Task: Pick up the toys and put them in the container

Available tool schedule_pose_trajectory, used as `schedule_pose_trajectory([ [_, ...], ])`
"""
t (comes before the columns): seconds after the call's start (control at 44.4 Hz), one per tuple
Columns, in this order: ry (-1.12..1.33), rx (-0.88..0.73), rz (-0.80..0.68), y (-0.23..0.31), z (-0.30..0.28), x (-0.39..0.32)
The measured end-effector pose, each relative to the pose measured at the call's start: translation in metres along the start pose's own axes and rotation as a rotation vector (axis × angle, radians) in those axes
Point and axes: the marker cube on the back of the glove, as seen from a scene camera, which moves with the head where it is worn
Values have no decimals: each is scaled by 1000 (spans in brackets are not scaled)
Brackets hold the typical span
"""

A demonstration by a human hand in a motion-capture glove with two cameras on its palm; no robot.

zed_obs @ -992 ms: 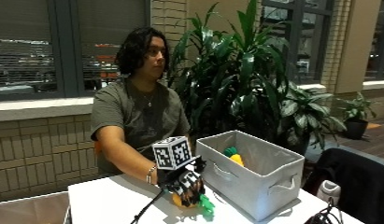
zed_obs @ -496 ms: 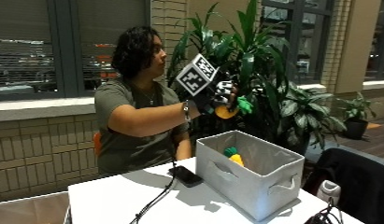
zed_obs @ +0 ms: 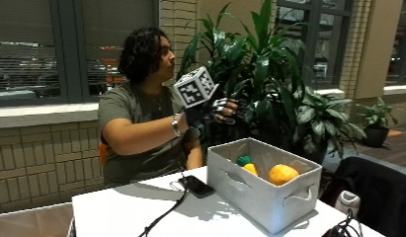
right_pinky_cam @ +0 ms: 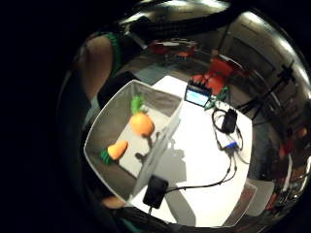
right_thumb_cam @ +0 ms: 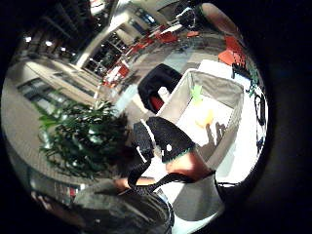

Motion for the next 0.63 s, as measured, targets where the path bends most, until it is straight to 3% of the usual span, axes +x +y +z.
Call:
schedule_pose_trajectory([
  [0.158,110,-88,-22,108,-16,39],
  [0.383,188,-184,123,249,-28,91],
  [0.631,214,-141,279,330,-38,118],
])
